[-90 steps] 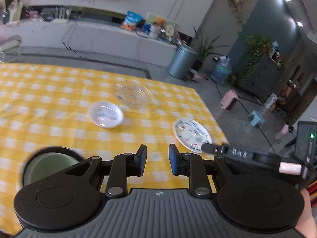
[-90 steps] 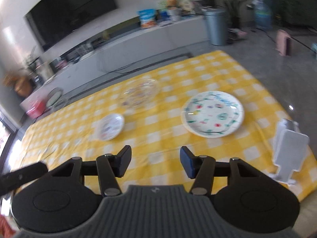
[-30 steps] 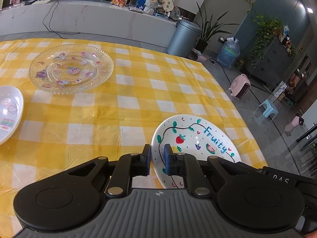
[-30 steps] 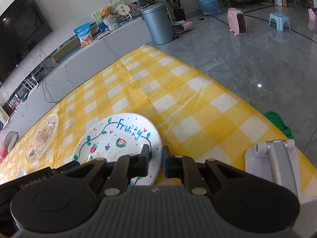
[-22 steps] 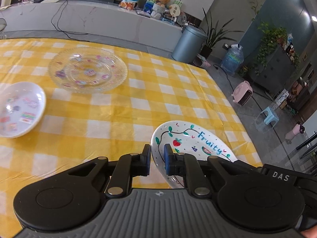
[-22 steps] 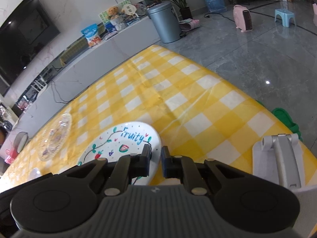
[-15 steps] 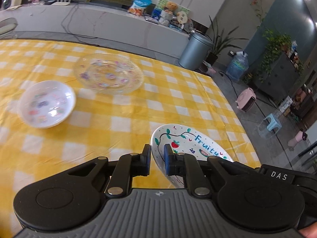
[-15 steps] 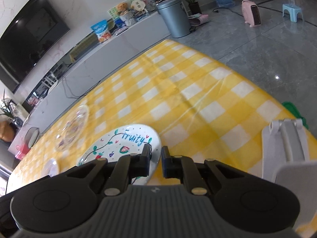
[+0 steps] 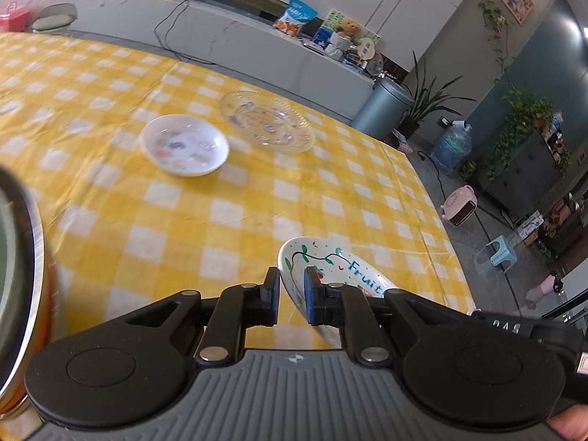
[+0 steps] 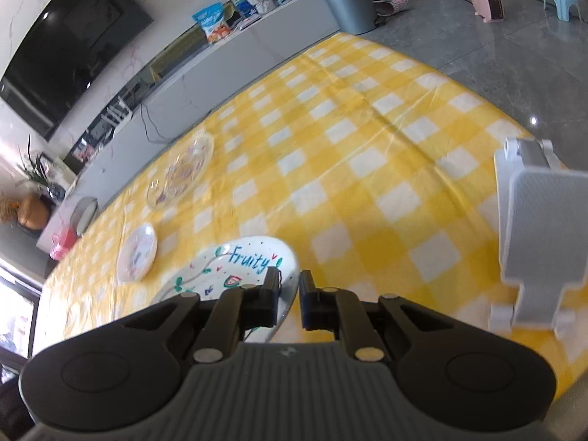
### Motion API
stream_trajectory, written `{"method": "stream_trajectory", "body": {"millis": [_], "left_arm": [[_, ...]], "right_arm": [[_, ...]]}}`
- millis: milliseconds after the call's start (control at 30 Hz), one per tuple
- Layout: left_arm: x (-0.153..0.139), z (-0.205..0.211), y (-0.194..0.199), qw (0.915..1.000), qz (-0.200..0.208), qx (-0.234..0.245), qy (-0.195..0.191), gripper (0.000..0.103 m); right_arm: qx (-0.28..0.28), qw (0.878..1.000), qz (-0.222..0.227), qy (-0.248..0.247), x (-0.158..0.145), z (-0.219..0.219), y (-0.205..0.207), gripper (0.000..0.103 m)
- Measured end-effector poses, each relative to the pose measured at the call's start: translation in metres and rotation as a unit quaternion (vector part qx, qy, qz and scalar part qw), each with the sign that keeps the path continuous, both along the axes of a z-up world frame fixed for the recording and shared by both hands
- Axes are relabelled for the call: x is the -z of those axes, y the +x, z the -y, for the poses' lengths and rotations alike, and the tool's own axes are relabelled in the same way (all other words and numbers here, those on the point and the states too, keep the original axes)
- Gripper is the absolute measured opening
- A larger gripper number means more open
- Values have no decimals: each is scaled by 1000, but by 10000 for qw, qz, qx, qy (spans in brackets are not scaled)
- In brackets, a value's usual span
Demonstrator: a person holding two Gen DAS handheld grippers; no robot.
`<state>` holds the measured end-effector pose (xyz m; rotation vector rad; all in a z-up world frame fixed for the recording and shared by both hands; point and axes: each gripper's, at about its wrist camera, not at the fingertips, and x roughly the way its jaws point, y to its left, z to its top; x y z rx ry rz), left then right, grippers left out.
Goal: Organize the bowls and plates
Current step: 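Carry the Fruity plate with both grippers toward the bowl stack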
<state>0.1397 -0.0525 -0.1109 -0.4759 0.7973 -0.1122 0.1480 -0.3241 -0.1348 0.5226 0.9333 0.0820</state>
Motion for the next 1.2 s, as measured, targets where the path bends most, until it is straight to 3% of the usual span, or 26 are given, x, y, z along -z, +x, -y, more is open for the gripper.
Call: {"method": "stream_trajectory", "body": {"millis": [367,1200], "left_arm": [[7,-6,-32,9999,-68,-106,-32,15],[37,-14,-38,9990,-427,-149,-53,15]], "right_arm": [[-76,9996,-270,-38,-5,-8,-31,9],[-431,9929,-1052,-353,16,-23,-20,9]]}}
